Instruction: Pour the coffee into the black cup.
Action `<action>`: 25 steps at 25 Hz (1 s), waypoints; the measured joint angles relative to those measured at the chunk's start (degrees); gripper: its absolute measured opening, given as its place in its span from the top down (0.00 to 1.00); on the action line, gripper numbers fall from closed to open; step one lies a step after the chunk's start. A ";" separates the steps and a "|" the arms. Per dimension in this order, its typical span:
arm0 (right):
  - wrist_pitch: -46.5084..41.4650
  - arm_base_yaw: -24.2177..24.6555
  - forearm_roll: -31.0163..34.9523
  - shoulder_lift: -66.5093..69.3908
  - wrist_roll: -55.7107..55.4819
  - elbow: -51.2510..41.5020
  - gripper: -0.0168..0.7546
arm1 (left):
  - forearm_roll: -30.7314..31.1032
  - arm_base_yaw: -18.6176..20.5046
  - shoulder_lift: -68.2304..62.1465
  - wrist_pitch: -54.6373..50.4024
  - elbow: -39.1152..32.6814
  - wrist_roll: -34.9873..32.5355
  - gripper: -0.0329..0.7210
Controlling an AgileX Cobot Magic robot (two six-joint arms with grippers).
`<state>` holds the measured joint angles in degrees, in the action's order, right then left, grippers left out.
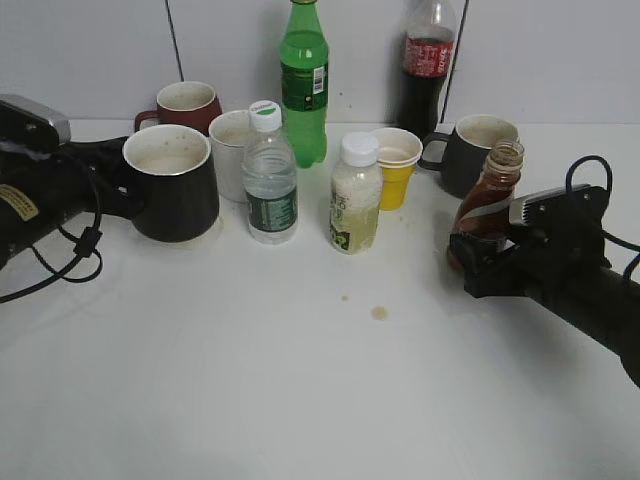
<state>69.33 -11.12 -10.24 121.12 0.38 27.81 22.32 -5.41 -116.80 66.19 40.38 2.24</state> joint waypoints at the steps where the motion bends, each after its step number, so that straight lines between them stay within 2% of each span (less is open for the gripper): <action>1: 0.00 0.00 -0.37 0.72 -0.38 0.99 0.19 | 0.05 -0.41 1.17 0.00 -0.87 -0.05 0.90; 7: 0.00 0.00 -1.76 3.10 -0.38 5.86 0.23 | 0.43 -3.50 5.31 0.10 -5.32 -0.06 0.90; 10: 0.00 0.00 -2.15 3.38 -0.38 6.53 0.33 | 0.49 -5.95 5.31 0.18 -6.29 -0.06 0.90; 18: -0.06 0.00 -4.13 3.13 -0.38 6.42 0.33 | 1.48 -13.57 5.36 0.12 -6.69 -0.12 0.90; 25: -6.26 -1.47 -12.91 -6.97 1.74 5.92 0.33 | 3.01 -17.89 5.36 0.12 -6.69 0.74 0.90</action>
<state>63.08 -12.58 -23.15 114.15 2.12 33.73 25.33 -23.30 -111.44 66.31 33.69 2.98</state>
